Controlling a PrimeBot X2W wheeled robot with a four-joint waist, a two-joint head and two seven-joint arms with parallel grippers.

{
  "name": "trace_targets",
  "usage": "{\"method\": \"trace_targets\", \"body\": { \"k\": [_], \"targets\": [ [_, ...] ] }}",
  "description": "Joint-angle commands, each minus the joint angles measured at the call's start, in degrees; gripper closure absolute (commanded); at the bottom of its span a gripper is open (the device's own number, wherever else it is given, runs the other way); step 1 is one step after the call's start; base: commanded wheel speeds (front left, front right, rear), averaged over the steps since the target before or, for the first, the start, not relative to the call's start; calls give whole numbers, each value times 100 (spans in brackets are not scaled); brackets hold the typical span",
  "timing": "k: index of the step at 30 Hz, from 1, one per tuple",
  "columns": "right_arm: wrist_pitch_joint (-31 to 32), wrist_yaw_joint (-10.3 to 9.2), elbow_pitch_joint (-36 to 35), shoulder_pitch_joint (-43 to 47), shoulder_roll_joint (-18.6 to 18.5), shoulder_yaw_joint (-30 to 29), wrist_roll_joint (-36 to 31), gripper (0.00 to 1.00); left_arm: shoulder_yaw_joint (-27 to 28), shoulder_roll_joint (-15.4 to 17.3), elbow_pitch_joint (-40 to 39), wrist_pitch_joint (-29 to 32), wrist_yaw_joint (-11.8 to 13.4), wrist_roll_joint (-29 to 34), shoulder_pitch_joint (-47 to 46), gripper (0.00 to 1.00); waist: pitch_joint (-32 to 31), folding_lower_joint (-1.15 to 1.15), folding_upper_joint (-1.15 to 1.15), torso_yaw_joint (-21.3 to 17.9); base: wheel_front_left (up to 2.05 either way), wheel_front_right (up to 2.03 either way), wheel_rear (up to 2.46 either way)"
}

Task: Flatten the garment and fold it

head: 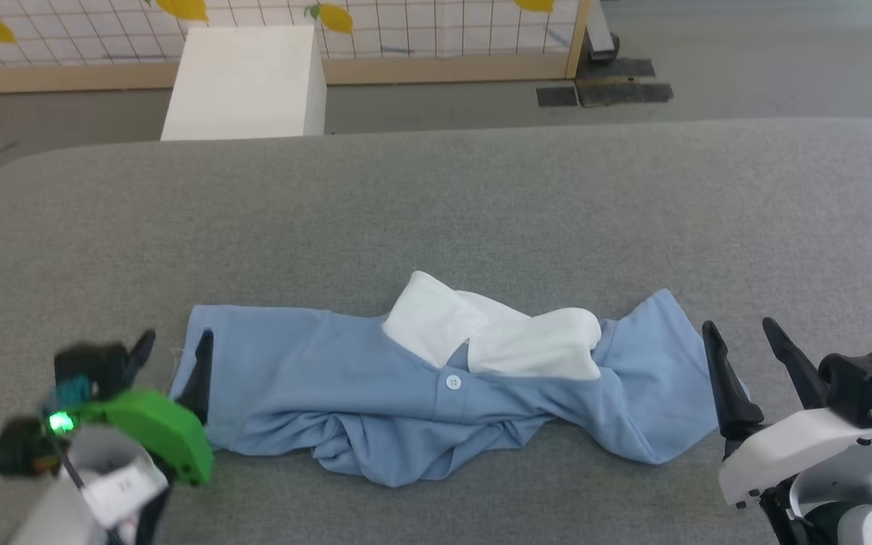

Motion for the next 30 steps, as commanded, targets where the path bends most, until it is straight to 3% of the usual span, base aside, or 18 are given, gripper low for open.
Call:
{"method": "trace_targets", "body": {
  "k": [1, 5, 9, 15, 22, 30],
  "targets": [
    [12, -9, -54, -52, 1, 18, -27, 0, -64, 221, 51, 230, -193, 38, -267, 0, 173, 0, 0, -79, 0, 0, 0],
    [31, -9, -140, -172, 1, 67, -48, 0, -260, 817, 196, 1077, -878, -40, -894, 0, 490, 0, 0, -211, 0, 0, 0],
    [-30, -9, -167, -339, 1, 135, -16, 0, -313, 1331, 254, 1728, -1199, -305, -1338, 0, 865, 0, 0, -416, 0, 0, 0],
    [-215, -9, -16, -482, 1, 156, 95, 0, -367, 1740, 248, 2009, -1300, -665, -1399, 0, 1275, 0, 0, -654, 0, 0, 0],
    [-415, -9, 174, -619, 1, 182, 124, 0, -220, 1709, 430, 1851, -1290, -1002, -1165, 0, 1513, 0, 0, -754, 0, 0, 0],
    [-483, -9, 264, -749, 1, 175, 106, 0, -368, 1707, 518, 2234, -1252, -1103, -1093, 0, 1592, 0, 0, -710, 0, 0, 0]
  ]
}}
